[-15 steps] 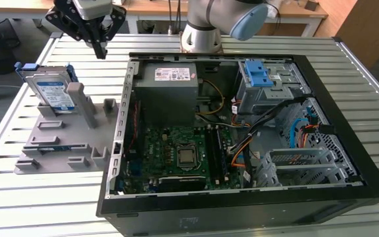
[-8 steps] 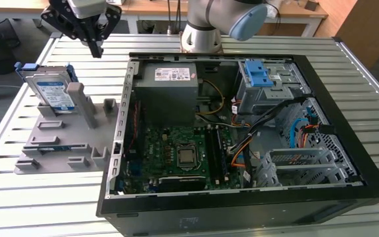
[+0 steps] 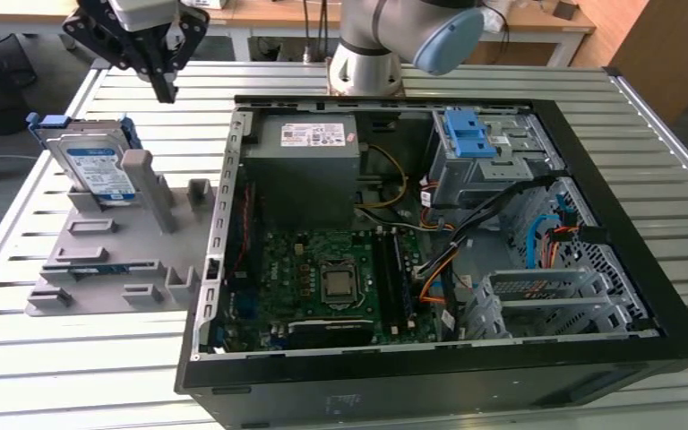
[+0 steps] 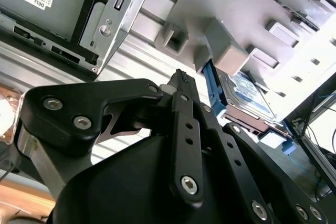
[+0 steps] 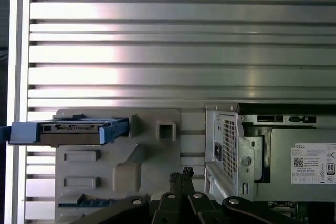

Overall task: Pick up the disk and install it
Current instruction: 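Reach for the disk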

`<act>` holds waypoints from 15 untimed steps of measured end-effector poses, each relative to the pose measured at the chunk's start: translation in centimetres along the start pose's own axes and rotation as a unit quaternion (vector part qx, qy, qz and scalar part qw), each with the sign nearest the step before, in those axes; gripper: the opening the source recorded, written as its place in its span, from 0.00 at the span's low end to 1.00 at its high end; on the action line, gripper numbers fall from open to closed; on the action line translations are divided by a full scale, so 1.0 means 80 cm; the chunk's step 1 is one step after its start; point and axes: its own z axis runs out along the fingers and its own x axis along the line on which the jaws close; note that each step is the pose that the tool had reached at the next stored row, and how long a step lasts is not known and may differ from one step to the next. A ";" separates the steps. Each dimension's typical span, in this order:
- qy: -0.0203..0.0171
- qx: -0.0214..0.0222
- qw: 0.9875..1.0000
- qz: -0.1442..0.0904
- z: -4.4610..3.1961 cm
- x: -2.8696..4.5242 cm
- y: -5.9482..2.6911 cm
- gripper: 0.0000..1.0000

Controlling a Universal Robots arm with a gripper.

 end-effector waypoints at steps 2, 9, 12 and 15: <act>0.000 0.000 1.000 0.000 0.0002 0.0034 0.001 0.11; 0.000 0.000 1.000 0.000 0.0010 0.0147 0.006 0.11; 0.001 0.000 1.000 0.000 0.0015 0.0186 0.008 0.11; 0.004 0.000 1.000 0.000 0.0020 0.0229 0.010 0.11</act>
